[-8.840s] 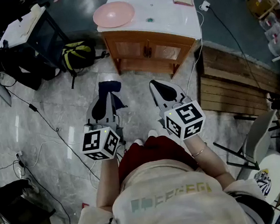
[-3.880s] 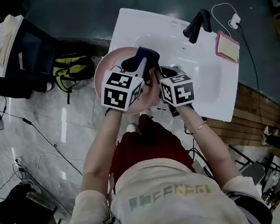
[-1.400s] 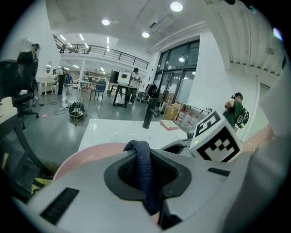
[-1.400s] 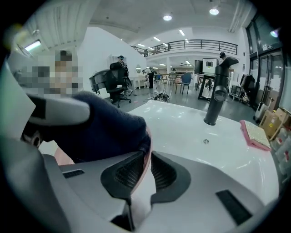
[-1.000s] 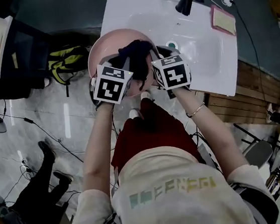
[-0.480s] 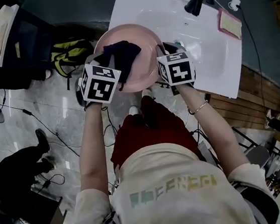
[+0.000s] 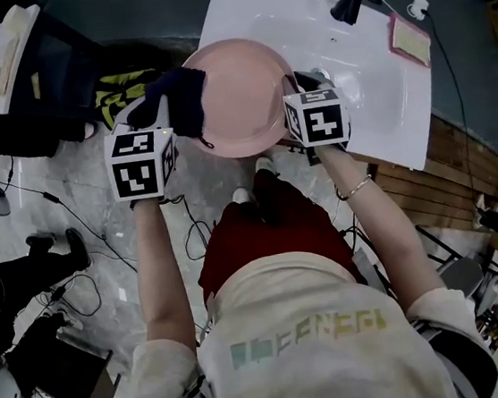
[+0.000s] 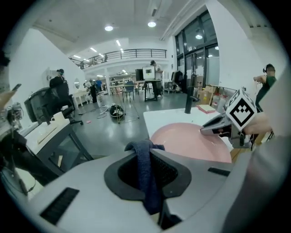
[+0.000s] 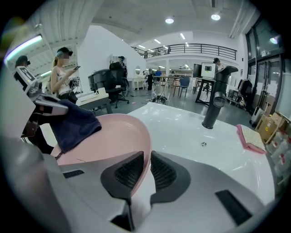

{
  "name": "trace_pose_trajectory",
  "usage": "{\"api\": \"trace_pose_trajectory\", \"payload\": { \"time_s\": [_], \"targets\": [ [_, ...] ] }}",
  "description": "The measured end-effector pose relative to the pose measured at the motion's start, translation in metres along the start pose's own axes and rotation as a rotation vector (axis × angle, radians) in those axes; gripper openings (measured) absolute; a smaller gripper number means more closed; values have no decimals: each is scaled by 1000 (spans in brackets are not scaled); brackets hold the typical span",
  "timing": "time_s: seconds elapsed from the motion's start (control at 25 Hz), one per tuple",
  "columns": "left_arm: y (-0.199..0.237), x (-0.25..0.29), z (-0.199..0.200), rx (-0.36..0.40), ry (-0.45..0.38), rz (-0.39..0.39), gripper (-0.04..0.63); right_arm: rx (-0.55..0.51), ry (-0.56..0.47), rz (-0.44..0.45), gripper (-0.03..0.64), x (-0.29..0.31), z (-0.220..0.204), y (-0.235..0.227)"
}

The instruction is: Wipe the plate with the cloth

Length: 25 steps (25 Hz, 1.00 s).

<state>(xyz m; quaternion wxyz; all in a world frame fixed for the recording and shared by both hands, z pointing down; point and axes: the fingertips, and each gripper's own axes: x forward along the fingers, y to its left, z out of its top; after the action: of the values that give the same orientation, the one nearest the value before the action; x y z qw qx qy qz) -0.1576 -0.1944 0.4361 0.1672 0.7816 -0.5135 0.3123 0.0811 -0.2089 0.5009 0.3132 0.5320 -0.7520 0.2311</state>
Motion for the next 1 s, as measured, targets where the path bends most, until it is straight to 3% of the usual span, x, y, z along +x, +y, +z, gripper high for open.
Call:
{"api": "trace_pose_trajectory", "payload": {
  "time_s": [0.16, 0.4, 0.52, 0.64, 1.0],
  "targets": [
    [-12, -21, 25, -67, -103, -73, 40, 14, -5, -15, 66, -4, -4, 0],
    [-75, -36, 61, -88, -205, -273, 41, 17, -5, -22, 66, -8, -7, -1],
    [-113, -33, 66, -149, -225, -404, 40, 27, -4, -27, 66, -8, -9, -3],
    [-150, -27, 56, -197, -192, -521, 40, 33, -1, -27, 66, -8, -11, -5],
    [-200, 0, 0, -128, 29, -656, 40, 28, 12, -30, 67, -6, -15, -11]
  ]
}}
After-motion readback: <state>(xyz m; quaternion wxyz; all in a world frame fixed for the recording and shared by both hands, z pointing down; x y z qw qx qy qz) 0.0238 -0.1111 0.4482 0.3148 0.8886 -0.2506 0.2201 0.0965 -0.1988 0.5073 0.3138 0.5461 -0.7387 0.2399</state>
